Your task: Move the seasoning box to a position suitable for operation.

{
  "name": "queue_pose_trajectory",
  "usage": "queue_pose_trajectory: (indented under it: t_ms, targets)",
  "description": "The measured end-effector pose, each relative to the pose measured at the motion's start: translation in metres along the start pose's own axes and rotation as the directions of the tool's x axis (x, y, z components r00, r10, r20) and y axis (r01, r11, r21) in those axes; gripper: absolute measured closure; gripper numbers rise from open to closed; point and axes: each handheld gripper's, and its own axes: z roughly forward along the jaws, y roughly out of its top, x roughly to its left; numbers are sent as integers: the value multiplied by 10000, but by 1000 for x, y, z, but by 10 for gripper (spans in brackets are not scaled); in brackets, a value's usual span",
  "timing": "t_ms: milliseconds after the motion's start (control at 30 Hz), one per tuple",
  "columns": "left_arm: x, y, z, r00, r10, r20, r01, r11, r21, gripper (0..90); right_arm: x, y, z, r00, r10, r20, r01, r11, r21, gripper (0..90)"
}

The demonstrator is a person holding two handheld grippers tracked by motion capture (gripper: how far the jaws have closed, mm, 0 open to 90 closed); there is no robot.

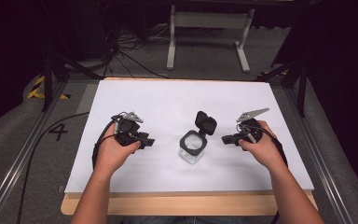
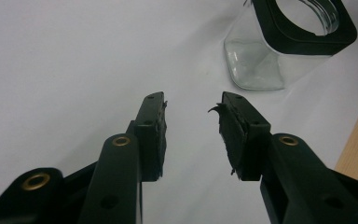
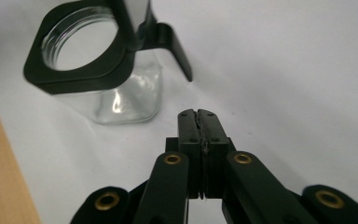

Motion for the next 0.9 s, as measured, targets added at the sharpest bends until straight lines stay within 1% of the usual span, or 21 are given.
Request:
queue_pose_trajectory:
  t_ms: [33,133,167,200,300,333,400,467,500,533,633,667,700,733,767,800,833,867,900]
  targets:
    - [-1,0,1,10000,4,62,-4,10000,3,622,-1,0,0,10000,86,9,-85,9999,-136,900]
    - [-5,2,1,9999,122,115,-123,9999,119,635,-1,2,-2,10000,94,-3,-94,9993,-355,900]
    - [-6,2,1,9999,114,110,-114,9999,22,645,-1,3,-4,9999,88,58,-85,9987,-496,900]
    - [-7,3,1,9996,194,182,-195,9998,61,652,-1,4,-5,9999,121,52,-118,9982,-587,900]
    - [-13,4,2,9984,244,518,-243,9997,-13,677,-1,8,-11,9999,126,67,-118,9944,-1046,900]
    - [-15,5,3,9978,123,651,-121,9999,-45,685,-1,9,-14,9999,133,91,-121,9925,-1217,900]
    - [-17,6,3,9960,6,892,-12,10000,61,709,-1,11,-17,9996,161,219,-127,9886,-1500,900]
    - [-21,7,4,9937,-29,1118,28,10000,4,746,-1,12,-20,9993,199,327,-140,9851,-1717,900]
    - [-24,8,6,9931,26,1171,-17,10000,-71,760,-1,13,-21,9993,226,314,-166,9837,-1792,900]
    - [-28,9,9,9932,187,1147,-178,9998,-91,778,0,13,-21,9993,227,296,-168,9828,-1840,900]
    - [-36,12,17,9931,490,1062,-491,9988,-13,839,1,15,-21,9993,219,299,-152,9779,-2086,900]
    - [-38,12,20,9924,505,1120,-504,9987,-39,857,2,16,-21,9993,190,333,-112,9754,-2200,900]
    - [-41,13,23,9909,627,1194,-637,9980,43,868,2,17,-22,9990,211,387,-115,9727,-2317,900]
    - [-43,14,25,9897,658,1271,-664,9978,0,878,2,17,-23,9989,212,412,-103,9688,-2474,900]
    - [-43,14,25,9897,658,1271,-664,9978,0,884,2,17,-23,9989,212,412,-103,9688,-2474,900]
    - [-45,15,29,9870,746,1425,-746,9972,-56,884,2,18,-23,9989,214,407,-103,9665,-2565,900]
    - [-47,15,33,9847,820,1540,-835,9965,34,893,3,19,-24,9990,217,393,-101,9617,-2738,900]
    - [-49,15,35,9839,823,1588,-846,9964,77,896,3,19,-25,9990,226,386,-107,9584,-2853,900]
    - [-50,16,38,9829,881,1615,-914,9957,129,896,3,20,-25,9989,209,408,-82,9571,-2895,900]
